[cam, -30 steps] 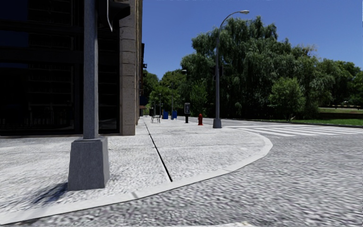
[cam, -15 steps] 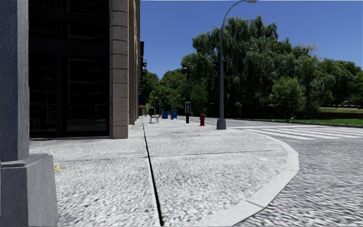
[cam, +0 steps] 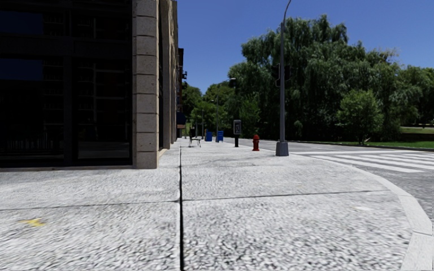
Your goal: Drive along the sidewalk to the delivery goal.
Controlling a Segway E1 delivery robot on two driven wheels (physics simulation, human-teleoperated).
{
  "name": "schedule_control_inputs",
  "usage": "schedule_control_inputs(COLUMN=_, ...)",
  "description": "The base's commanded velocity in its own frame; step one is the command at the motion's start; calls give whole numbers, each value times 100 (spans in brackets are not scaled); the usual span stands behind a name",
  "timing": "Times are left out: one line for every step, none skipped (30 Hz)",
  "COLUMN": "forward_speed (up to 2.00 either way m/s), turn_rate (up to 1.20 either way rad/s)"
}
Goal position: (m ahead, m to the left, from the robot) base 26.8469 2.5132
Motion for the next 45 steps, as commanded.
schedule_control_inputs(forward_speed=135, turn_rate=19)
schedule_control_inputs(forward_speed=135, turn_rate=18)
schedule_control_inputs(forward_speed=135, turn_rate=18)
schedule_control_inputs(forward_speed=135, turn_rate=18)
schedule_control_inputs(forward_speed=135, turn_rate=18)
schedule_control_inputs(forward_speed=135, turn_rate=16)
schedule_control_inputs(forward_speed=135, turn_rate=0)
schedule_control_inputs(forward_speed=135, turn_rate=0)
schedule_control_inputs(forward_speed=135, turn_rate=0)
schedule_control_inputs(forward_speed=135, turn_rate=0)
schedule_control_inputs(forward_speed=135, turn_rate=0)
schedule_control_inputs(forward_speed=135, turn_rate=0)
schedule_control_inputs(forward_speed=135, turn_rate=0)
schedule_control_inputs(forward_speed=135, turn_rate=0)
schedule_control_inputs(forward_speed=135, turn_rate=0)
schedule_control_inputs(forward_speed=135, turn_rate=0)
schedule_control_inputs(forward_speed=135, turn_rate=0)
schedule_control_inputs(forward_speed=135, turn_rate=0)
schedule_control_inputs(forward_speed=135, turn_rate=0)
schedule_control_inputs(forward_speed=135, turn_rate=0)
schedule_control_inputs(forward_speed=135, turn_rate=0)
schedule_control_inputs(forward_speed=135, turn_rate=0)
schedule_control_inputs(forward_speed=135, turn_rate=0)
schedule_control_inputs(forward_speed=135, turn_rate=0)
schedule_control_inputs(forward_speed=135, turn_rate=0)
schedule_control_inputs(forward_speed=135, turn_rate=0)
schedule_control_inputs(forward_speed=135, turn_rate=0)
schedule_control_inputs(forward_speed=135, turn_rate=0)
schedule_control_inputs(forward_speed=135, turn_rate=0)
schedule_control_inputs(forward_speed=135, turn_rate=0)
schedule_control_inputs(forward_speed=135, turn_rate=0)
schedule_control_inputs(forward_speed=135, turn_rate=0)
schedule_control_inputs(forward_speed=135, turn_rate=0)
schedule_control_inputs(forward_speed=135, turn_rate=0)
schedule_control_inputs(forward_speed=135, turn_rate=0)
schedule_control_inputs(forward_speed=135, turn_rate=0)
schedule_control_inputs(forward_speed=135, turn_rate=0)
schedule_control_inputs(forward_speed=200, turn_rate=0)
schedule_control_inputs(forward_speed=200, turn_rate=0)
schedule_control_inputs(forward_speed=200, turn_rate=0)
schedule_control_inputs(forward_speed=200, turn_rate=0)
schedule_control_inputs(forward_speed=200, turn_rate=0)
schedule_control_inputs(forward_speed=200, turn_rate=0)
schedule_control_inputs(forward_speed=200, turn_rate=0)
schedule_control_inputs(forward_speed=200, turn_rate=0)
